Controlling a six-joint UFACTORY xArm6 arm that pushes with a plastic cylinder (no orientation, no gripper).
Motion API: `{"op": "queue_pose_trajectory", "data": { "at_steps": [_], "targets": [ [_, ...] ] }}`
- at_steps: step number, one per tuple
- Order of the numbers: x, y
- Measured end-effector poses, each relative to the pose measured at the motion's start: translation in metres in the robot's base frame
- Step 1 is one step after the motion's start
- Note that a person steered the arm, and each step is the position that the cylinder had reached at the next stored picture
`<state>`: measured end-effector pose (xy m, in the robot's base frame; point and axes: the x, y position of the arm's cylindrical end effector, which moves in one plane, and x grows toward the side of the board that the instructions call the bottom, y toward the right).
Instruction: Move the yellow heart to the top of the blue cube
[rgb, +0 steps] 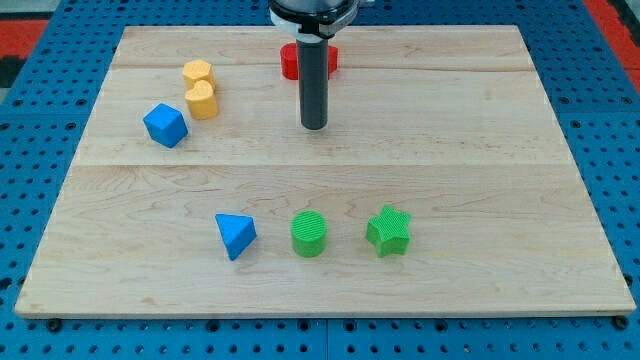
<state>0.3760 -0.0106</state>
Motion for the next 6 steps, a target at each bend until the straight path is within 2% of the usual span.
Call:
{"op": "queue_pose_trajectory", "data": {
  "at_steps": [1, 4, 6],
  "targets": [
    [-0.008, -0.005],
    [-0.037, -0.093],
    [-0.039, -0.132]
  ]
}}
